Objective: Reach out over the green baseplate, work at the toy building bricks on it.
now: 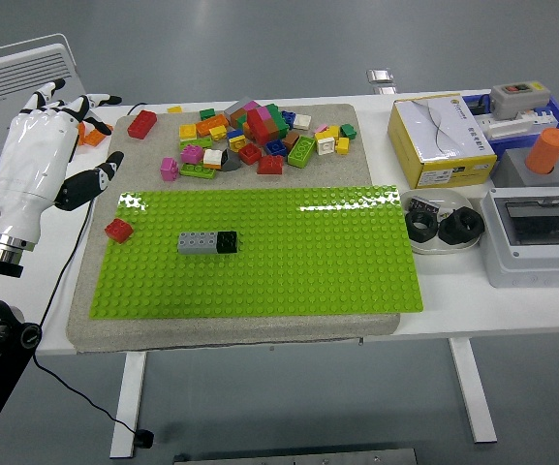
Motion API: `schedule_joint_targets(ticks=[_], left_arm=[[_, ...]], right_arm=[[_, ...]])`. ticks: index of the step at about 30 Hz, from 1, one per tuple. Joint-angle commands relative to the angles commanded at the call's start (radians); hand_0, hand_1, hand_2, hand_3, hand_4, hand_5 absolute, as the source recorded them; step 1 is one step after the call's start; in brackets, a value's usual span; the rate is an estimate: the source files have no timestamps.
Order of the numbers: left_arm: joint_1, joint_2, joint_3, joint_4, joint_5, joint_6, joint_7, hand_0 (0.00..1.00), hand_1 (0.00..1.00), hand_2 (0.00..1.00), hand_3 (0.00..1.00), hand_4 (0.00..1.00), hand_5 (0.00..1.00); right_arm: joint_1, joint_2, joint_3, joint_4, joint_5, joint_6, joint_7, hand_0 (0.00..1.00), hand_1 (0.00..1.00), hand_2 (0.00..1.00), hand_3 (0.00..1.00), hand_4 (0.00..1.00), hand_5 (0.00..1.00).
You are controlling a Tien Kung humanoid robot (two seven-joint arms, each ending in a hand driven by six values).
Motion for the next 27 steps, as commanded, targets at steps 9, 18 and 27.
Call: schedule_joint_targets(ticks=[9, 18, 27], left_arm=[[-0.135, 0.13, 0.177, 0.13, -0.039, -0.063, 0.007, 0.961, 0.744, 0.622, 0.778, 0.794, 0.002], [-0.304, 0.195, 0.385, 0.313, -0.235, -0.191, -0.01, 0.989, 0.824, 0.637, 0.776, 0.79, 0.002], [-0.355, 0.19, 0.454, 0.39, -0.267, -0.16, -0.022, 0.984, 0.794, 0.609, 0.797, 0.786, 0.002]], right_arm=[[0.007, -0.006, -0.044, 0.0, 0.042, -0.007, 0.005, 0.696, 0.64, 0.781, 0.913, 0.923, 0.998], [0.016, -0.016, -0.049, 0.0, 0.045, -0.008, 0.008, 0.697, 0.637, 0.775, 0.907, 0.924, 0.998], [0.019, -0.017, -0.038, 0.0, 0.034, -0.008, 0.008, 0.698, 0.634, 0.773, 0.904, 0.923, 0.998]])
